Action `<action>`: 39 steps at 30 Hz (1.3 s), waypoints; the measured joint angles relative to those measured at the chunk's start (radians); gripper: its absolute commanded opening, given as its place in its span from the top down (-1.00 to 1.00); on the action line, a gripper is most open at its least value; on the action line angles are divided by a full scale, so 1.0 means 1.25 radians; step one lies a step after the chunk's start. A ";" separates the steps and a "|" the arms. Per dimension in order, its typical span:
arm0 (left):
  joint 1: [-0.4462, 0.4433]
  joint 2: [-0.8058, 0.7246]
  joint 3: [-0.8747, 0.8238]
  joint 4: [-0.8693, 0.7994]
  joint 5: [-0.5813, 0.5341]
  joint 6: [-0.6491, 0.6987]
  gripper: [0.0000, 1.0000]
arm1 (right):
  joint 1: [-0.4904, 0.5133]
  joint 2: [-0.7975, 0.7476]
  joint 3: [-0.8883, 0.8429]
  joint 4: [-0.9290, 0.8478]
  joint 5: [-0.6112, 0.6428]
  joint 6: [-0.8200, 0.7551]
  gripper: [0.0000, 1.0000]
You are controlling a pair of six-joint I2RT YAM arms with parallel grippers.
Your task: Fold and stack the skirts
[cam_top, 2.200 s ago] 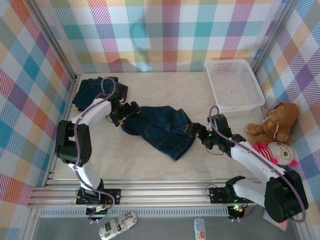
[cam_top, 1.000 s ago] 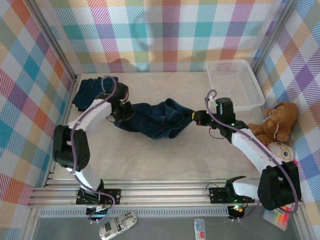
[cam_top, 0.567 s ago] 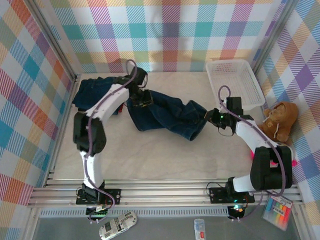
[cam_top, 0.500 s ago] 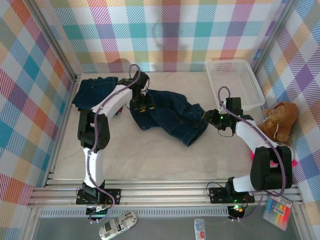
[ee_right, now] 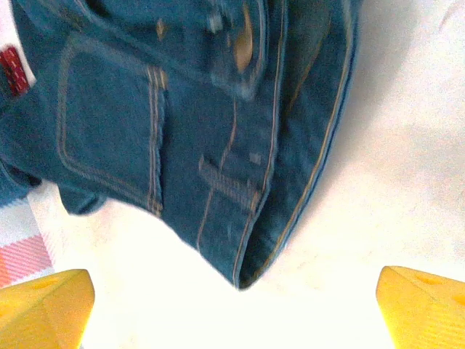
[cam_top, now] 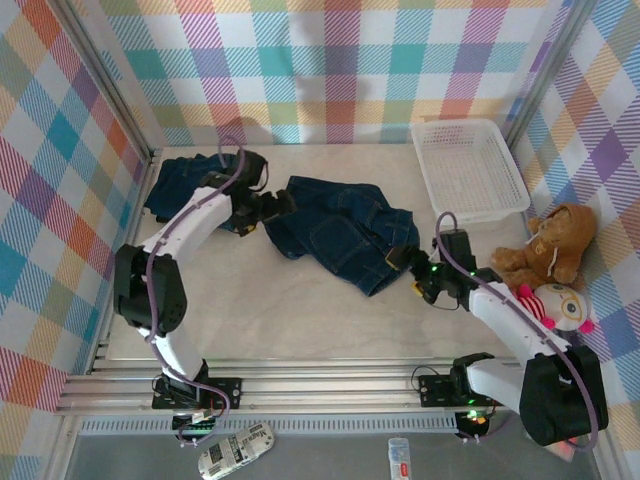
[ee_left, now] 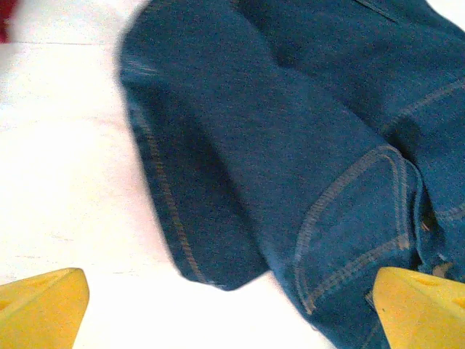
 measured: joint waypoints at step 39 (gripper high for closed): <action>0.048 0.033 -0.224 0.170 0.098 0.007 0.04 | 0.009 0.104 0.112 0.076 0.113 0.151 1.00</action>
